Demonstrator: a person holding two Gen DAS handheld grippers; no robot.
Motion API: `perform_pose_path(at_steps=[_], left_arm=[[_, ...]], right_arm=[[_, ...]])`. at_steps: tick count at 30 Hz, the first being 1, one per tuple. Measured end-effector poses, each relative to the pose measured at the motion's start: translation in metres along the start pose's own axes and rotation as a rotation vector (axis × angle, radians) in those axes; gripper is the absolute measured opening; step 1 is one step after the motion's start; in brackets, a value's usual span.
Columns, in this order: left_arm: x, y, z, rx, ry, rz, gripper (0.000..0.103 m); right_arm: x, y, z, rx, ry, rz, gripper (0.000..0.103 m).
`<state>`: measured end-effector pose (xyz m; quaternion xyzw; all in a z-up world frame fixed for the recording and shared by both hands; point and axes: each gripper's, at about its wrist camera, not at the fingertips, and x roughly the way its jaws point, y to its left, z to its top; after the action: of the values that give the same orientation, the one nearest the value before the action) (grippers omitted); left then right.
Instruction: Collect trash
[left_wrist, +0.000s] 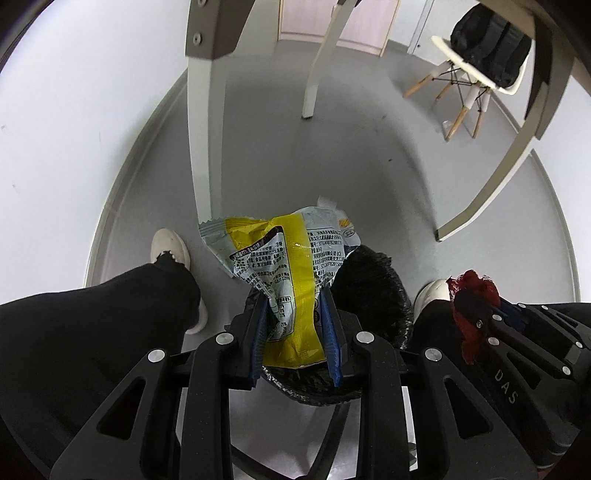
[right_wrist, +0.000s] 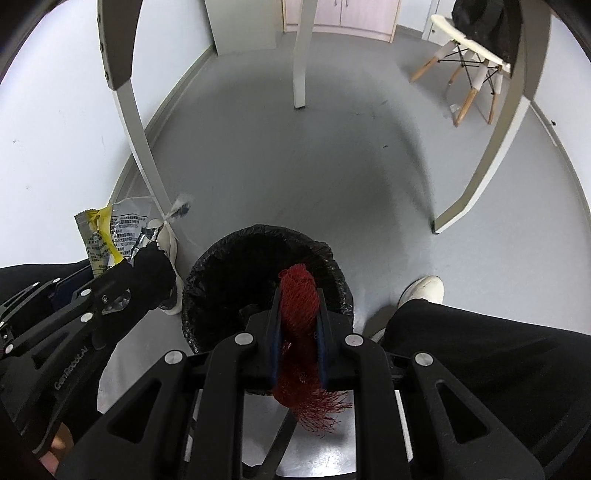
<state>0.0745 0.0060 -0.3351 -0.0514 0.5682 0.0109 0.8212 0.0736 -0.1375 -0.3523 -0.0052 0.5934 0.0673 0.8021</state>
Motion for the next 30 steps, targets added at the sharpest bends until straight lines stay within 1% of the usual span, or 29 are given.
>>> perform_pose_path(at_steps=[6,12,14,16,17,18,20,21,23,24,25,26,27,29,30], left_arm=[[0.006,0.011,-0.002,-0.019,0.014,0.016,0.026],[0.012,0.027,-0.004,-0.053,0.025,0.028,0.027],[0.012,0.031,-0.005,-0.061,0.028,0.033,0.027],[0.012,0.035,-0.006,-0.071,0.035,0.033,0.027],[0.013,0.036,-0.006,-0.075,0.038,0.032,0.027],[0.013,0.036,-0.007,-0.076,0.041,0.03,0.027],[0.014,0.034,-0.006,-0.072,0.045,0.028,0.027],[0.015,0.033,-0.006,-0.069,0.047,0.027,0.027],[0.017,0.03,-0.005,-0.064,0.052,0.022,0.027],[0.018,0.029,-0.004,-0.06,0.053,0.022,0.027],[0.019,0.028,-0.003,-0.058,0.055,0.02,0.027],[0.02,0.027,-0.003,-0.058,0.057,0.017,0.027],[0.021,0.026,-0.003,-0.057,0.061,0.013,0.027],[0.023,0.023,-0.002,-0.053,0.065,0.007,0.027],[0.023,0.021,-0.001,-0.051,0.067,0.002,0.027]], right_arm=[[0.016,0.015,0.003,-0.024,0.035,0.008,0.014],[0.023,0.028,0.007,-0.057,0.053,0.02,0.015],[0.023,0.035,0.006,-0.074,0.056,0.025,0.021],[0.025,0.041,0.007,-0.09,0.053,0.02,0.022],[0.025,0.042,0.007,-0.096,0.055,0.017,0.027],[0.025,0.043,0.007,-0.097,0.053,0.014,0.03],[0.026,0.044,0.008,-0.097,0.049,0.01,0.041],[0.025,0.043,0.009,-0.093,0.044,0.008,0.044],[0.023,0.039,0.01,-0.082,0.028,-0.002,0.06],[0.021,0.038,0.01,-0.079,0.023,-0.008,0.066],[0.02,0.035,0.011,-0.075,0.018,-0.017,0.077],[0.018,0.031,0.012,-0.067,0.011,-0.021,0.082],[0.015,0.027,0.012,-0.057,0.0,-0.023,0.084],[0.012,0.019,0.014,-0.04,-0.012,-0.032,0.093],[0.01,0.015,0.015,-0.03,-0.018,-0.036,0.095]])
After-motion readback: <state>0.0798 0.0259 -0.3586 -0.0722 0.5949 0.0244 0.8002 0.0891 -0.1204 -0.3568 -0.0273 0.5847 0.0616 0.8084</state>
